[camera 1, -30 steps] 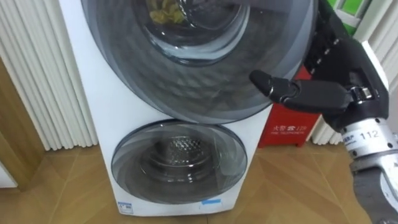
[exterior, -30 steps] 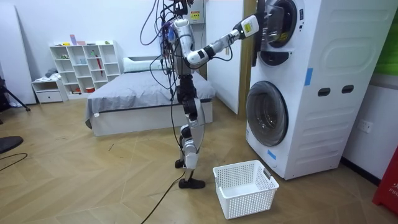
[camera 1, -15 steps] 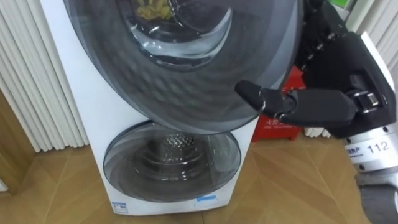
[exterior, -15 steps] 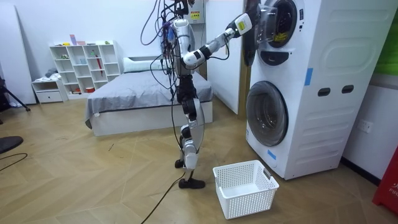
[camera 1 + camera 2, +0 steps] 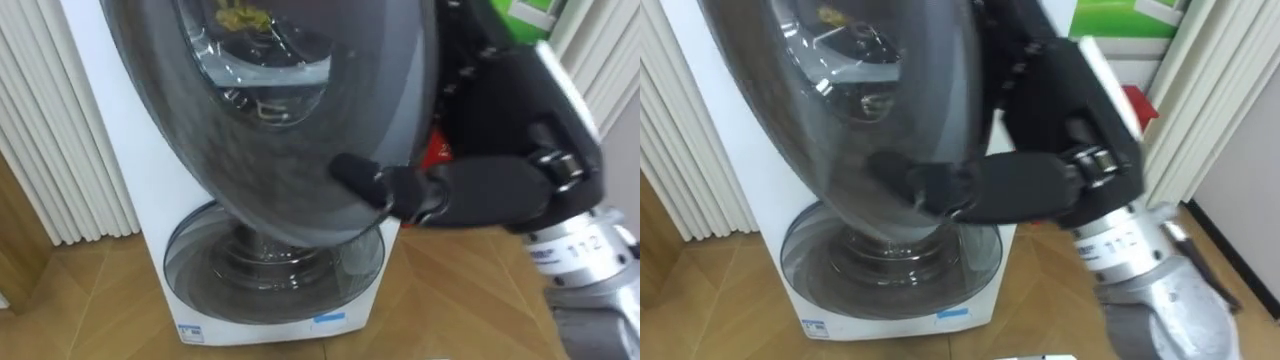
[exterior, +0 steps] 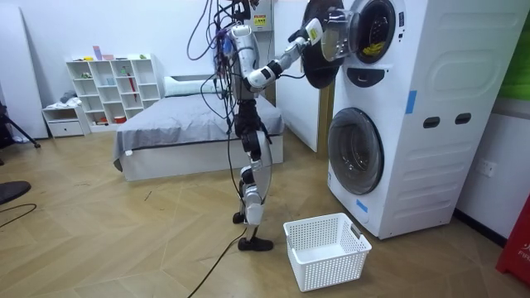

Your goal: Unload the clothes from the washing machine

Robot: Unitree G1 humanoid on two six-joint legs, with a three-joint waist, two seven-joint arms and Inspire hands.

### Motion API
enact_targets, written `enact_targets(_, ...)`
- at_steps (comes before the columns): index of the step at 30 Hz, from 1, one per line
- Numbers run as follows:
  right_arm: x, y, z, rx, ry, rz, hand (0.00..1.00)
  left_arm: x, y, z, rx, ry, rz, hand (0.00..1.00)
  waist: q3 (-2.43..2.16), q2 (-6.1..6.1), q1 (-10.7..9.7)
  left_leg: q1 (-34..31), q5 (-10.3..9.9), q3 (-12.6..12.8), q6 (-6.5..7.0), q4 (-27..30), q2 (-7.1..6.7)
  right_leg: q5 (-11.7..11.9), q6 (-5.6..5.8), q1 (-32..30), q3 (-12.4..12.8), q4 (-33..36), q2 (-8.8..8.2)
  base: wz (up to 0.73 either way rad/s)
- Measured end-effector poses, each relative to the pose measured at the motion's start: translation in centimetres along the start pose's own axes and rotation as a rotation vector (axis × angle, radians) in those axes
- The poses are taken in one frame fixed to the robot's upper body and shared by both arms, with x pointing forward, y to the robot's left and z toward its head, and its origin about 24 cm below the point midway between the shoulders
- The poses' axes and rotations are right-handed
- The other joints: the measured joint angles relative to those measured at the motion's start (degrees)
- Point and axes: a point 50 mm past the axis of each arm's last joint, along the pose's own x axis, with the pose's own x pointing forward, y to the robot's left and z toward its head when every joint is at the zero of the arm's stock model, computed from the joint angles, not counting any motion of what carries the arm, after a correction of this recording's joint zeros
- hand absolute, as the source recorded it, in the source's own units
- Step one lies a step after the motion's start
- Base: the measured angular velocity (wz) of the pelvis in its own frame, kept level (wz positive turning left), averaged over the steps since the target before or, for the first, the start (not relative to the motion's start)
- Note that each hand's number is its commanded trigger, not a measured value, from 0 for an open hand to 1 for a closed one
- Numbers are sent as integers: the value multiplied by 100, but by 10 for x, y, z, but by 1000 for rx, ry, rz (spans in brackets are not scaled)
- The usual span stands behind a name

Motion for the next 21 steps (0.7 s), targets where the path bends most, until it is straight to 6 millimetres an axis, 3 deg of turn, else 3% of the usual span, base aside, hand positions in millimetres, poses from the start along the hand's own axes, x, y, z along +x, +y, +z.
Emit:
enact_targets(5,2,9,-5,65,-9,65,0,1,0,3,16,-1,-1,0,5,-8,-4,1,2,-16,1,0,0,0,-1,25,-12,1,-2,0)
enact_targets(8,2,11,-9,91,-16,72,0,3,-2,11,19,-16,-9,0,39,-5,3,-4,7,-27,6,4,-4,-2,2,42,-18,-17,-7,0)
enact_targets(14,4,26,-13,156,-43,151,0,4,-2,17,41,-29,-15,0,37,-18,39,-116,11,-161,6,59,-5,-8,-8,13,-118,-31,-9,10)
enact_targets(19,10,44,-20,291,-65,243,0,4,-3,21,61,-44,-22,0,39,-21,281,-206,14,-313,2,128,-13,-12,-16,36,-280,-78,-28,15)
enact_targets(21,12,53,-26,315,-33,298,0,5,-3,26,64,-56,-22,0,56,-54,489,-202,14,-387,3,134,-28,-18,-7,103,-347,-116,-40,24)
